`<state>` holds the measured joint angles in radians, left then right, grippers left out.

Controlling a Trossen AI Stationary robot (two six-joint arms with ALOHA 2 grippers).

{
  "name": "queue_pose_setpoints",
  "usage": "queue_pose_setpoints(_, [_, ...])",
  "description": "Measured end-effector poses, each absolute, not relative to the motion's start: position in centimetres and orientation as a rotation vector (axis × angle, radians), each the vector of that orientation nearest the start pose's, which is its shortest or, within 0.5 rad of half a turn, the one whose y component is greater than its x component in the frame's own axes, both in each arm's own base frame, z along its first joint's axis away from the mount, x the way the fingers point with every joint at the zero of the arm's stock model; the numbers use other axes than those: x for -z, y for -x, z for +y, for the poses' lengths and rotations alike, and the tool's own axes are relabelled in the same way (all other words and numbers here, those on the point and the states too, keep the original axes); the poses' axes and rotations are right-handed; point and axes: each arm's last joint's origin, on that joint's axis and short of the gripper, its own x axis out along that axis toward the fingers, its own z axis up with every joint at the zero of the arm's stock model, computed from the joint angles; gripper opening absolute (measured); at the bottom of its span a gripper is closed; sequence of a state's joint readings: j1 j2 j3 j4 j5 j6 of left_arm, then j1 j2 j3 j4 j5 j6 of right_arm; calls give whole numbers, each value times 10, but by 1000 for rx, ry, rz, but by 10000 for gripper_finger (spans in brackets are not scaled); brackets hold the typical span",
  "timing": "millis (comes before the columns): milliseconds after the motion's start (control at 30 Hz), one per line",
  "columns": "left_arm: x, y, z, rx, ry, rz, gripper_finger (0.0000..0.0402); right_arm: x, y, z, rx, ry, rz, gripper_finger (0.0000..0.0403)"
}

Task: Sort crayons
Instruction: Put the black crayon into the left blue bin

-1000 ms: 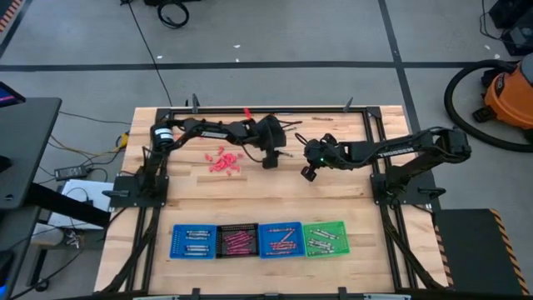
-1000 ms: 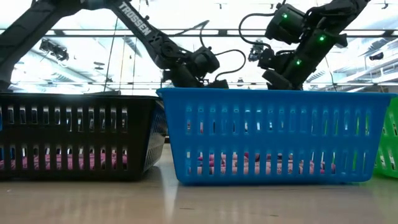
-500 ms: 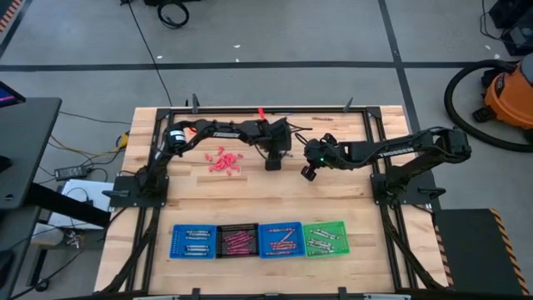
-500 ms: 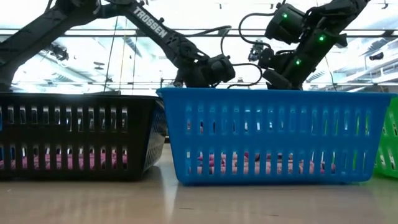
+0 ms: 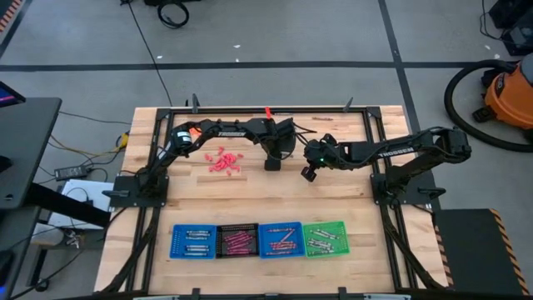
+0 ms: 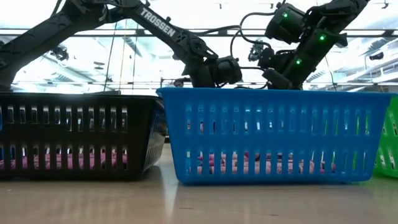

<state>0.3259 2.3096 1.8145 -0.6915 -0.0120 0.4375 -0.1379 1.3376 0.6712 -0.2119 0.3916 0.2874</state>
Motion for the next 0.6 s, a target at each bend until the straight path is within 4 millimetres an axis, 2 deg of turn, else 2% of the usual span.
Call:
queue_pose_setpoints(233, [-145, -452, 153, -12, -220, 1220, 16, -183, -244, -45, 616, -148, 812, 28])
queue_pose_setpoints(600, [-148, -452, 153, -26, -218, 1215, 14, -182, -244, -45, 616, -146, 820, 28])
